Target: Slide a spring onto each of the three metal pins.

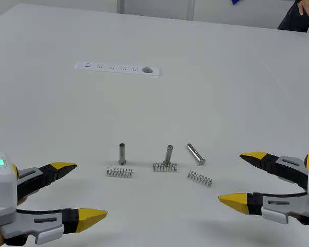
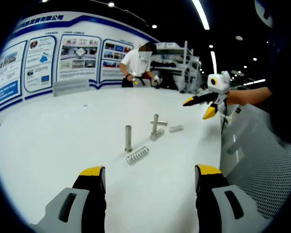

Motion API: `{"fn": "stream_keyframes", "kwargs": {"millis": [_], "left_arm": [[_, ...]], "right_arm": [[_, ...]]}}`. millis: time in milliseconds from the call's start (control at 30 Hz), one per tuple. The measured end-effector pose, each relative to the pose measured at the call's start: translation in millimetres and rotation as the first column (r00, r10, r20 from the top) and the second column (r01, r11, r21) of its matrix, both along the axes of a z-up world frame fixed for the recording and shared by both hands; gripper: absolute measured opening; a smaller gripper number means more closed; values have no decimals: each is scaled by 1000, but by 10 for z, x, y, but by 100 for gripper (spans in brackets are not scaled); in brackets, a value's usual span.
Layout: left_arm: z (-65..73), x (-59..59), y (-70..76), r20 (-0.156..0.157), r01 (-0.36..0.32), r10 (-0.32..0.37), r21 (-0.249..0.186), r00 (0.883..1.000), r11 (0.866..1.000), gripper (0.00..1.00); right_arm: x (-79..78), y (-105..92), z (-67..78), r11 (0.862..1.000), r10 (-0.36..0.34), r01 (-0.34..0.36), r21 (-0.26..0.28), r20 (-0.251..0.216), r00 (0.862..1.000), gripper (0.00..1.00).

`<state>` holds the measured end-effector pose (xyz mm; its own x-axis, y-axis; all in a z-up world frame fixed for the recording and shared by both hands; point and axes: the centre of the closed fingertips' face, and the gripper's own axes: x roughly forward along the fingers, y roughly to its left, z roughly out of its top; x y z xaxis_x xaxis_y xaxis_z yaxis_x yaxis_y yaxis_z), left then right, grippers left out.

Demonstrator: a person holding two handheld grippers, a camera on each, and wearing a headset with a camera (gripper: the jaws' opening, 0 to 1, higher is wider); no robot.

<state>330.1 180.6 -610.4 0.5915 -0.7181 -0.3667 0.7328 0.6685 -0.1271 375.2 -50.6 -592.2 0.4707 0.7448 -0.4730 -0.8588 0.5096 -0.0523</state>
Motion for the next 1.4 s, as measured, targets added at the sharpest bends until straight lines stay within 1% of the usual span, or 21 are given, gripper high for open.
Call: {"fn": "stream_keyframes", "kwargs": {"millis": [300,600,800,1133,1300,1400], "left_arm": [[2,-5,-7,-2,-1,1,6,1000,1000,76],[12,-1,-4,-1,-5,5,7,1000,1000,76],[3,-12,-2,-4,-9,9,4,1000,1000,76],[8,1,-2,1,-10,10,-4,1000,1000,76],[6,-5,-5,2,-9,9,-8,1000,1000,76],[-7,-9,-2,-1,-7,7,-8,1000,1000,76]], "right_arm": [[2,10,-13,1000,2,-2,6,-8,1000,67],[41,25,13,1000,-1,1,11,-7,1000,67],[64,47,2,1000,-2,2,8,-13,1000,66],[223,133,55,1000,-23,24,8,-26,999,61],[340,182,85,999,-41,41,1,-30,999,54],[421,224,98,998,-54,54,-19,-31,998,51]]}}
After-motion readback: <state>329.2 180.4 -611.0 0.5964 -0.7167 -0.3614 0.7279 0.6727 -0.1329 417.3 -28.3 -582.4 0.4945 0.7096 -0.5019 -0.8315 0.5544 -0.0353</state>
